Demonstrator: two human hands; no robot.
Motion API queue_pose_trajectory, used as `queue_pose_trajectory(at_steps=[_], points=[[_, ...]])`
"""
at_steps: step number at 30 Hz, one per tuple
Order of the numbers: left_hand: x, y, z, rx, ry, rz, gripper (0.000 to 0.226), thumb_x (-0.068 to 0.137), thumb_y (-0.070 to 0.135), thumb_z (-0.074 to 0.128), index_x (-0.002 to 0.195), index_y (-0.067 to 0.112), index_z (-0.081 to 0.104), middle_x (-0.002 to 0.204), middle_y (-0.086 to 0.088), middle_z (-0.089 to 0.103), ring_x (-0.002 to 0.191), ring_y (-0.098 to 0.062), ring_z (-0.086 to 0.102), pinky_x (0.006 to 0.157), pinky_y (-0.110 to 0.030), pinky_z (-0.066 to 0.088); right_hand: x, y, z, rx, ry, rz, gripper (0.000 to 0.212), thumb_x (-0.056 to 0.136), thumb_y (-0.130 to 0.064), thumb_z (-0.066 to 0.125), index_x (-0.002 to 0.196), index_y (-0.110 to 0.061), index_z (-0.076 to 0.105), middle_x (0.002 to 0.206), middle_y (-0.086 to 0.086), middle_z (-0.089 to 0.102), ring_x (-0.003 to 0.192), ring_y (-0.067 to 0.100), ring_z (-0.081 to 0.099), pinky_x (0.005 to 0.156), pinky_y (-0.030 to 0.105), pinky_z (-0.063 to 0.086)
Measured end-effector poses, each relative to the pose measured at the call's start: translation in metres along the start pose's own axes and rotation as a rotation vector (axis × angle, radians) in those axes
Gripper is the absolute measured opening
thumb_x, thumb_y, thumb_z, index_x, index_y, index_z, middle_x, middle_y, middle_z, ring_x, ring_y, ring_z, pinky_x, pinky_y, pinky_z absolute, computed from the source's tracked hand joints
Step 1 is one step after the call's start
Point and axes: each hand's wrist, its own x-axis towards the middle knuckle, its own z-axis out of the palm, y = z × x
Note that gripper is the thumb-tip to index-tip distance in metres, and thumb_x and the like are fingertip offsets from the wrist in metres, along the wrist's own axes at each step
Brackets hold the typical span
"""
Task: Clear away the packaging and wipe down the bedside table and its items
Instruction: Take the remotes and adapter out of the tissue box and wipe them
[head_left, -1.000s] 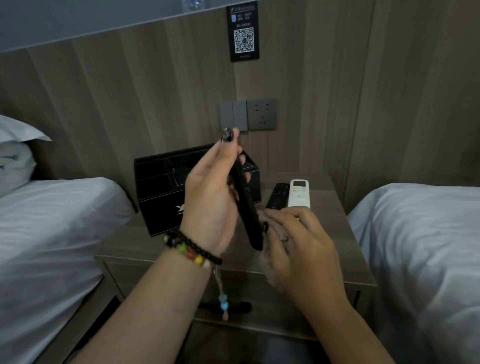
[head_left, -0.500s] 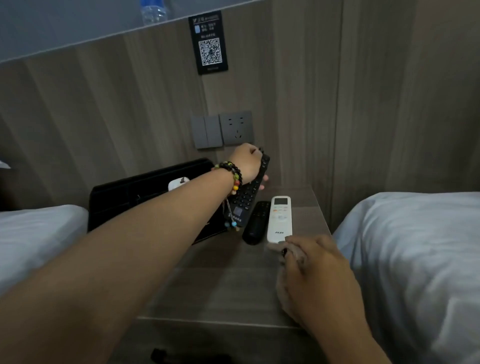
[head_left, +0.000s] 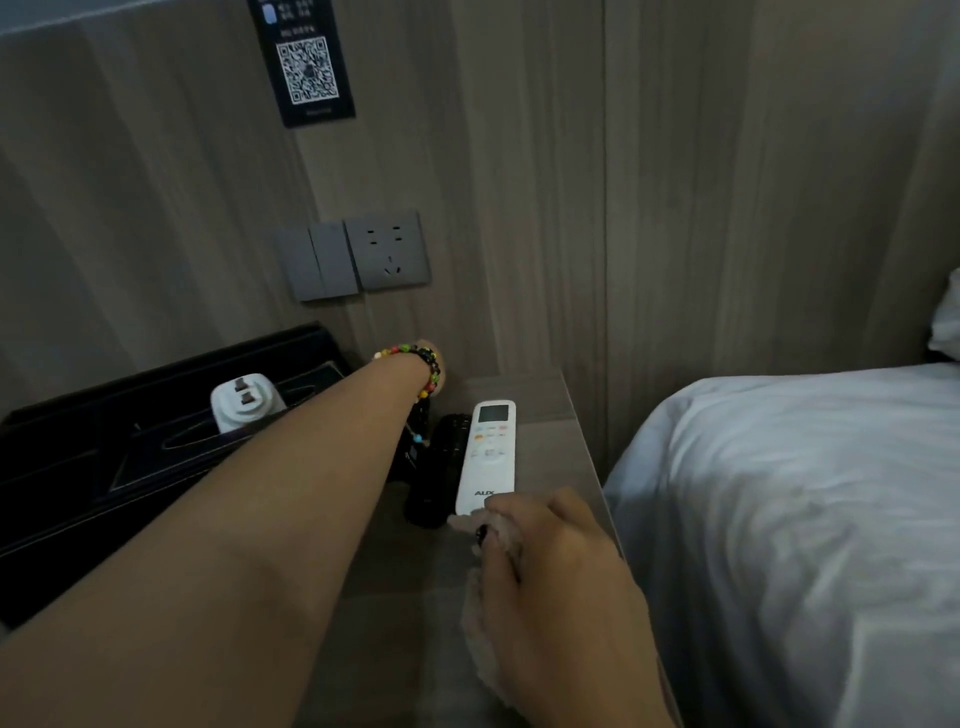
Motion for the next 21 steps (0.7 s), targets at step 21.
queue_pose_trajectory(at_steps=[21], points=[[-0.158, -0.172, -0.017, -0.362, 0.494, 0.092, 0.073, 0.083, 0.036, 0.066, 0.144, 0.018, 0.029, 0.14, -0.008, 0.033, 0.132, -0.027, 0.033, 0.106, -0.038, 0.035, -0.01, 0.001, 0.018, -0.056, 0.138, -0.155, 0.026, 0.087, -0.021, 0.055, 0.109, -0.027, 0.067, 0.095, -0.006, 0.055, 0.081, 0.018, 0.055, 0.071, 0.032, 0.049]])
